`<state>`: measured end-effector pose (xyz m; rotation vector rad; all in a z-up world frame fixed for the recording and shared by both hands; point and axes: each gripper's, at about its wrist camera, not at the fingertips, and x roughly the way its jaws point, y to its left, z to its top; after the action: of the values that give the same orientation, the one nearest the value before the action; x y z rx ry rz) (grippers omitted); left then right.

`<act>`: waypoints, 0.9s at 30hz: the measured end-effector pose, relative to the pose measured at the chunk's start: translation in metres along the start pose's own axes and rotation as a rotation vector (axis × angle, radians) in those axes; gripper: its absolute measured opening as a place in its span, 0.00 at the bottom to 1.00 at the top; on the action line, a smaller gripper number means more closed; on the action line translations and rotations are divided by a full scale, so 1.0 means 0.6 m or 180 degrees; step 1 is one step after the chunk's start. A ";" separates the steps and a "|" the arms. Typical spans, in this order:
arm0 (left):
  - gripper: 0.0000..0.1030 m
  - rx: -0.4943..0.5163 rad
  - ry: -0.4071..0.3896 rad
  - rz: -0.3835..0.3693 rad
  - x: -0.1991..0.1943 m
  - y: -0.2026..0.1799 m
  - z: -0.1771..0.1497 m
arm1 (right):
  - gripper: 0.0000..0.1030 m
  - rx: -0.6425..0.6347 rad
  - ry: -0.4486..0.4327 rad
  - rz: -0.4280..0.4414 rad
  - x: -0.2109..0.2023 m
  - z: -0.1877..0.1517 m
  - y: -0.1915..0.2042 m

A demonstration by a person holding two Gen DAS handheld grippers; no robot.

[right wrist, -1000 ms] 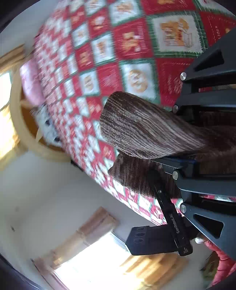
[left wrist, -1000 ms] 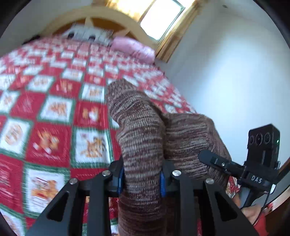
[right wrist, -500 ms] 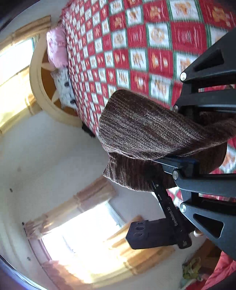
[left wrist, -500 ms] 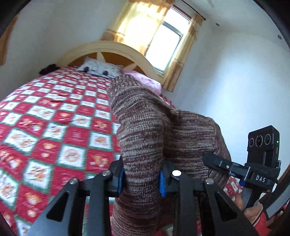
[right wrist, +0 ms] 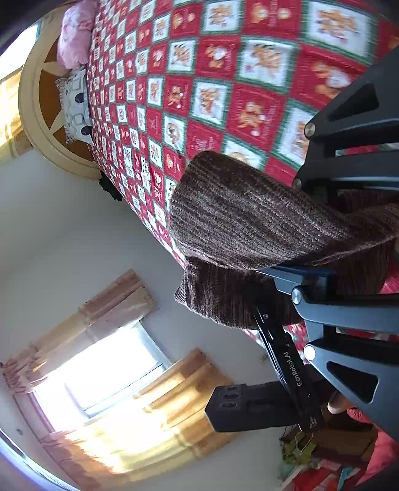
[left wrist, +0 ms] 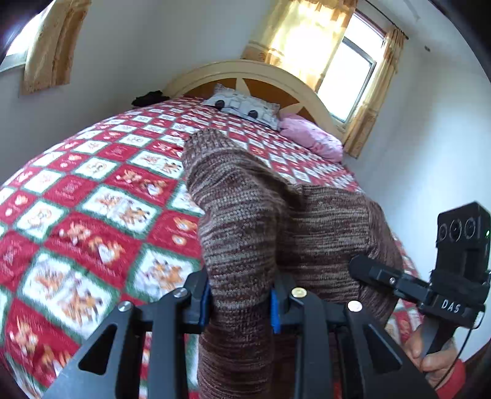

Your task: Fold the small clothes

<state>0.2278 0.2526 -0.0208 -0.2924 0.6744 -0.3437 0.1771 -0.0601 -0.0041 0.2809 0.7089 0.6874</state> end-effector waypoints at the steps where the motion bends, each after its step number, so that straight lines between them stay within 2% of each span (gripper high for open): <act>1: 0.29 0.0035 -0.0017 0.0035 0.012 0.003 0.005 | 0.25 0.0003 0.0014 -0.0015 0.010 0.004 -0.002; 6: 0.29 0.0160 -0.0030 0.0228 0.105 0.017 0.026 | 0.25 -0.0090 0.0070 -0.0260 0.089 0.045 -0.059; 10: 0.30 0.0119 0.0211 0.0464 0.209 0.045 0.018 | 0.25 -0.0067 0.0175 -0.0436 0.162 0.059 -0.130; 12: 0.31 0.0072 0.0385 0.0596 0.243 0.056 0.006 | 0.26 -0.0073 0.0321 -0.0607 0.210 0.053 -0.167; 14: 0.35 -0.0006 0.0486 0.0617 0.250 0.062 0.003 | 0.28 -0.0152 0.0456 -0.0751 0.245 0.036 -0.190; 15: 0.37 -0.0045 0.0492 0.0597 0.248 0.065 0.005 | 0.29 -0.0192 0.0425 -0.0772 0.252 0.029 -0.197; 17: 0.51 -0.0113 0.0559 0.0631 0.253 0.076 0.004 | 0.33 -0.0023 0.0345 -0.0655 0.249 0.026 -0.218; 20: 0.57 -0.0259 0.0643 0.0608 0.258 0.091 0.003 | 0.46 0.0182 0.0359 -0.0611 0.247 0.026 -0.238; 24: 0.60 -0.0236 0.0633 0.0597 0.238 0.089 -0.003 | 0.46 0.0268 0.0331 -0.0602 0.220 0.024 -0.238; 27: 0.67 -0.0341 0.0591 0.0666 0.213 0.103 -0.003 | 0.46 0.0259 0.0056 -0.0864 0.149 0.023 -0.228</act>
<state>0.3329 0.2572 -0.1160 -0.2908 0.9000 -0.1356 0.3019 -0.1031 -0.1015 0.2477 0.7760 0.4040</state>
